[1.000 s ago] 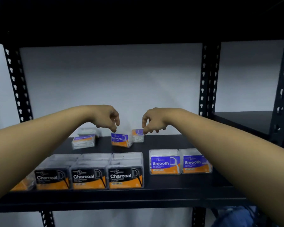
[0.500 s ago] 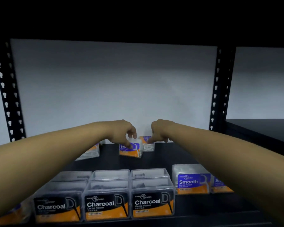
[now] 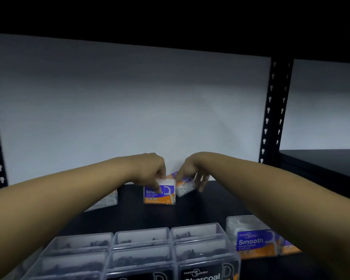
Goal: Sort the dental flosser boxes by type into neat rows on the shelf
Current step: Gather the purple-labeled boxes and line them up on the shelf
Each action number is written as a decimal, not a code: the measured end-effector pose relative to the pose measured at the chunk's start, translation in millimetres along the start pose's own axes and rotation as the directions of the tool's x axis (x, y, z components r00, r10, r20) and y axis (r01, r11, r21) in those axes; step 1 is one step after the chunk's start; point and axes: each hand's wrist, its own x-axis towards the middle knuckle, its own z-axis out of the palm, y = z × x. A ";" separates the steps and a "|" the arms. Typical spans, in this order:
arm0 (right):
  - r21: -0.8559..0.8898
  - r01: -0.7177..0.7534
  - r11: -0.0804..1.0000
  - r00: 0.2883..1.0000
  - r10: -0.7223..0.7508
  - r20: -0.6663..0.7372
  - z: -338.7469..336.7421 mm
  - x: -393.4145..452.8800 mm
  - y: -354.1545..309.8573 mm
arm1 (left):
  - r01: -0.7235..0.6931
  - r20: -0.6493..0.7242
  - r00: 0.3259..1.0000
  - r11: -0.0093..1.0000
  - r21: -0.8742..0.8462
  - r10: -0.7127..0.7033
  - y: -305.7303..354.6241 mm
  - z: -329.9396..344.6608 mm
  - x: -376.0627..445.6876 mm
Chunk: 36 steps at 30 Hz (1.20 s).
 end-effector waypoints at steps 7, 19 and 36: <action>-0.201 0.110 0.973 0.994 -0.113 -0.003 9.6 1.9 -0.7 | 0.039 0.166 0.985 0.999 -0.007 -0.038 7.2 -5.9 7.0; -0.208 0.315 0.926 0.937 -0.339 -0.089 -7.2 -23.0 16.8 | 0.285 0.363 0.916 0.913 -0.291 -0.170 4.2 3.2 12.9; -0.227 0.351 0.908 0.900 -0.394 -0.184 -75.5 -99.8 96.1 | 0.284 0.207 0.956 0.834 -0.473 -0.208 66.4 -37.9 10.7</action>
